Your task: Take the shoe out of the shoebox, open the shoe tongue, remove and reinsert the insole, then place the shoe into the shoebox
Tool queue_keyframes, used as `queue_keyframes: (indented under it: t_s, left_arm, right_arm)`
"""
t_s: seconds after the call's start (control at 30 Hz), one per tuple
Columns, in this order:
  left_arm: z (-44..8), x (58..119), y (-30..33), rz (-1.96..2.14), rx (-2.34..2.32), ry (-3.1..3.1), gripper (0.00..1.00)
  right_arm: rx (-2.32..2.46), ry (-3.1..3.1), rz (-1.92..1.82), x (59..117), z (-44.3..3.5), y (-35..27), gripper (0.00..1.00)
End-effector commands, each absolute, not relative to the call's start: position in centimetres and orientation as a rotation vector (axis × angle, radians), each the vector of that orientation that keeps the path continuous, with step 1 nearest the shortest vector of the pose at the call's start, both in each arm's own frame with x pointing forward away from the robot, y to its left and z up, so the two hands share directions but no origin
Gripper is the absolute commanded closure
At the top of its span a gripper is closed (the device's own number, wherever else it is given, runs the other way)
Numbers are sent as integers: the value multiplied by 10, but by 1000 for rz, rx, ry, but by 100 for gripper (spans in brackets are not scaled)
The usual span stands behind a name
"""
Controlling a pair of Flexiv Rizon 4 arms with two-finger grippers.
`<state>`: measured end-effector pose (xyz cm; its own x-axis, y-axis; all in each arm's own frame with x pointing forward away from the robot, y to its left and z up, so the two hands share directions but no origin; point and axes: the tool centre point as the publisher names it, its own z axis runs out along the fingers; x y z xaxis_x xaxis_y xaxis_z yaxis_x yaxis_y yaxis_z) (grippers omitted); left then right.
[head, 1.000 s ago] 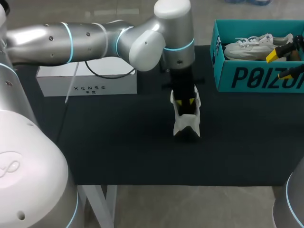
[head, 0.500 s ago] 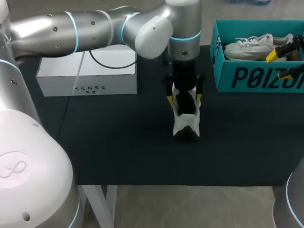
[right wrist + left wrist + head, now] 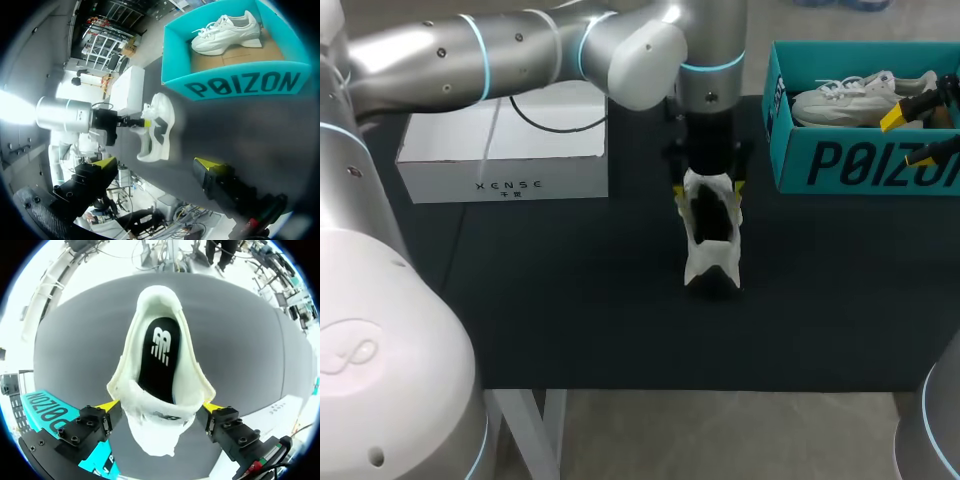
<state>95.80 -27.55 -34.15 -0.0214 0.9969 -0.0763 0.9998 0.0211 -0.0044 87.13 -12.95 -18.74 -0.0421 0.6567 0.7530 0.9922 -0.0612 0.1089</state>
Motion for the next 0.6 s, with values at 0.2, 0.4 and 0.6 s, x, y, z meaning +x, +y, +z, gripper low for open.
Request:
queue_keyframes:
  t_s: [0.2, 0.4, 0.6]
  left_arm:
    - [-317, 980, -268, -64, 2108, 2208, 73]
    - [-300, 975, -274, -102, 2105, 2200, 100]
    - [-297, 960, -282, -131, 2174, 2213, 100]
  right_arm:
    - [-1763, -1740, -914, 871, -187, -129, 0]
    - [-1763, -1740, -914, 871, -187, -129, 0]
    - [-1763, -1740, -914, 871, -187, -129, 0]
